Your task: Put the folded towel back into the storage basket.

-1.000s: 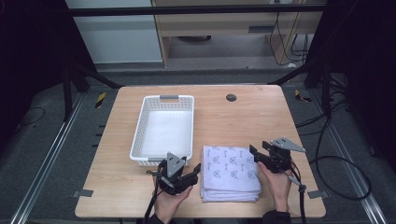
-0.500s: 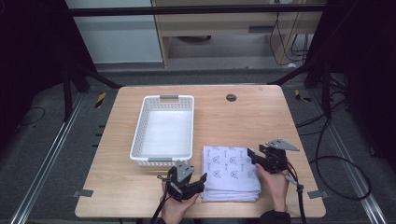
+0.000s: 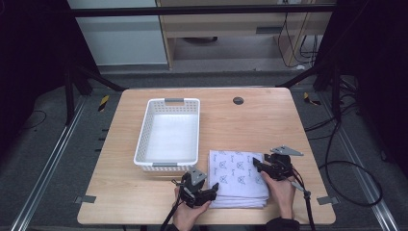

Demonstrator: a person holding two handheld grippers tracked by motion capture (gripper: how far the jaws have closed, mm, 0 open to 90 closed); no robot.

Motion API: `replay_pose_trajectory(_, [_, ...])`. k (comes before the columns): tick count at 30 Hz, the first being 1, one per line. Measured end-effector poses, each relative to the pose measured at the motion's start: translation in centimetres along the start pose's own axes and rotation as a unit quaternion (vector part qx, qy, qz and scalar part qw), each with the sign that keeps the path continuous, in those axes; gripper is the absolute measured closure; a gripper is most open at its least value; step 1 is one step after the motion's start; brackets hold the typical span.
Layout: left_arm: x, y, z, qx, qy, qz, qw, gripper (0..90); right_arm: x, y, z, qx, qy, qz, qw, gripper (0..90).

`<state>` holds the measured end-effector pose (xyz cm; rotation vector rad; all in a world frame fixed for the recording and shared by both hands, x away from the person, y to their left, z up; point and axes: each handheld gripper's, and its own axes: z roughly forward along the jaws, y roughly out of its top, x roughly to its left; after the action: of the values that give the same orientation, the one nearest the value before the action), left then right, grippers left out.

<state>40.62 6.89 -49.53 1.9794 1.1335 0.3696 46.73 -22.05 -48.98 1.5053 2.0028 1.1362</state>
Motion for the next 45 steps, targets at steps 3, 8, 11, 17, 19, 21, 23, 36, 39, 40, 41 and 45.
replay_pose_trajectory(3, [0.0, -0.2, 0.4, 0.005, -0.001, 0.0, 1.0, 35.1, 0.2, -0.1, 0.3, 0.005, 0.003, -0.001, 1.0, 46.4])
replay_pose_trajectory(8, [0.1, -0.3, 0.8, 0.011, -0.007, -0.005, 0.9999, 32.5, 0.2, -0.3, 0.6, 0.014, 0.001, -0.002, 0.9999, 46.7])
replay_pose_trajectory(11, [0.2, -0.3, 0.9, 0.012, -0.01, -0.01, 0.9998, 32.2, 0.3, -0.3, 0.8, 0.02, -0.002, -0.001, 0.9998, 46.7])
replay_pose_trajectory(17, [-0.1, -0.4, 1.0, 0.011, -0.003, -0.006, 0.9999, 32.0, 0.1, -0.4, 1.1, 0.034, 0.002, 0.013, 0.9993, 47.5])
replay_pose_trajectory(19, [-0.1, -0.4, 1.0, 0.011, -0.002, -0.006, 0.9999, 32.1, 0.0, -0.4, 1.2, 0.035, 0.001, 0.014, 0.9993, 47.7])
replay_pose_trajectory(21, [-0.2, -0.4, 1.0, 0.012, 0.0, -0.004, 0.9999, 32.1, -0.1, -0.5, 1.3, 0.039, 0.007, 0.019, 0.999, 47.8])
replay_pose_trajectory(23, [-0.2, -0.4, 1.0, 0.013, 0.0, -0.006, 0.9999, 32.9, -0.2, -0.5, 1.3, 0.039, 0.01, 0.023, 0.9989, 48.0])
replay_pose_trajectory(36, [-0.3, -0.2, 1.0, 0.019, -0.034, -0.03, 0.9988, 55.7, -0.3, -0.7, 1.4, 0.037, 0.034, 0.045, 0.9977, 60.8])
replay_pose_trajectory(39, [-0.1, -0.2, 1.0, 0.021, -0.046, -0.037, 0.9981, 60.3, -0.1, -0.8, 1.3, 0.035, 0.039, 0.044, 0.9977, 68.0])
replay_pose_trajectory(40, [0.0, -0.2, 1.0, 0.021, -0.049, -0.04, 0.9978, 60.3, -0.1, -0.8, 1.3, 0.035, 0.039, 0.044, 0.9977, 68.0])
replay_pose_trajectory(41, [0.1, -0.3, 1.0, 0.017, -0.053, -0.046, 0.9974, 64.2, 0.1, -0.8, 1.2, 0.027, 0.037, 0.038, 0.9982, 71.6])
replay_pose_trajectory(45, [-0.1, -0.3, 0.9, 0.008, -0.05, -0.045, 0.9977, 70.9, 0.3, -0.9, 1.1, 0.019, 0.028, 0.028, 0.999, 75.3])
